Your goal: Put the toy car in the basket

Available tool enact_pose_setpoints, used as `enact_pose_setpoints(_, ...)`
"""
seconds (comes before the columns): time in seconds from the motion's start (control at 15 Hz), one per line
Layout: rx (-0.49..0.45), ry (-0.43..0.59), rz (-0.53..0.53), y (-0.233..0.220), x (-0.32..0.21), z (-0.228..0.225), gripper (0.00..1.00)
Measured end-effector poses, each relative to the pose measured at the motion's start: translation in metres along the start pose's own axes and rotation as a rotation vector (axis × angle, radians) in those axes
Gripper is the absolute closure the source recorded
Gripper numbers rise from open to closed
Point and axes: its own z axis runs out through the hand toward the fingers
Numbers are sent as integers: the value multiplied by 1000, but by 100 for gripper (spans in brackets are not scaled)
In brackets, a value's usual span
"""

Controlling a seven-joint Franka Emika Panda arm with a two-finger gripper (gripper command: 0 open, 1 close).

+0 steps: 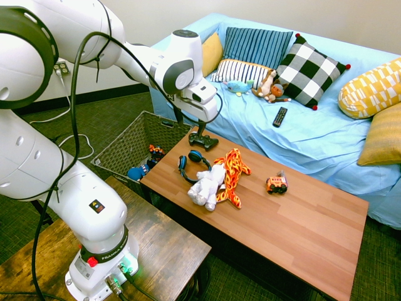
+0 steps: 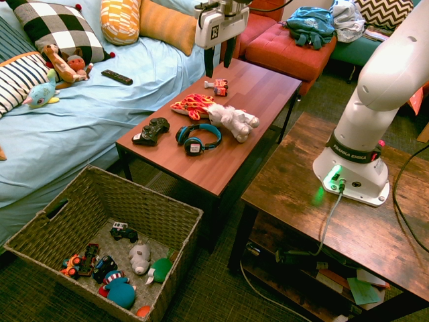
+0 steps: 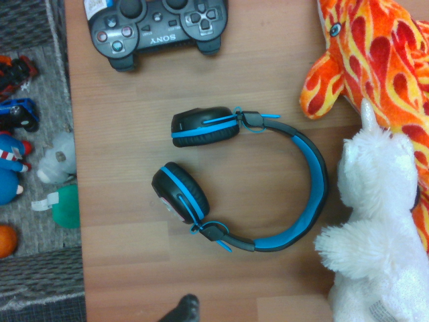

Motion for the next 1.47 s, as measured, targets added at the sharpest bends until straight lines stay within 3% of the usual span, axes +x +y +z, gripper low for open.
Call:
enact_pose_setpoints(0.33, 18, -18, 0, 9, 27, 8, 0)
enact_pose_setpoints(0.67, 112, -102, 136, 81, 149, 39, 0)
enact_pose_setpoints(0.87, 136, -163, 217, 80, 214, 76, 0)
enact_pose_setpoints(1.2, 41, -278, 442, 94, 303, 168, 0)
enact_pose_setpoints(1.47, -9, -331, 586, 111, 363, 195, 0)
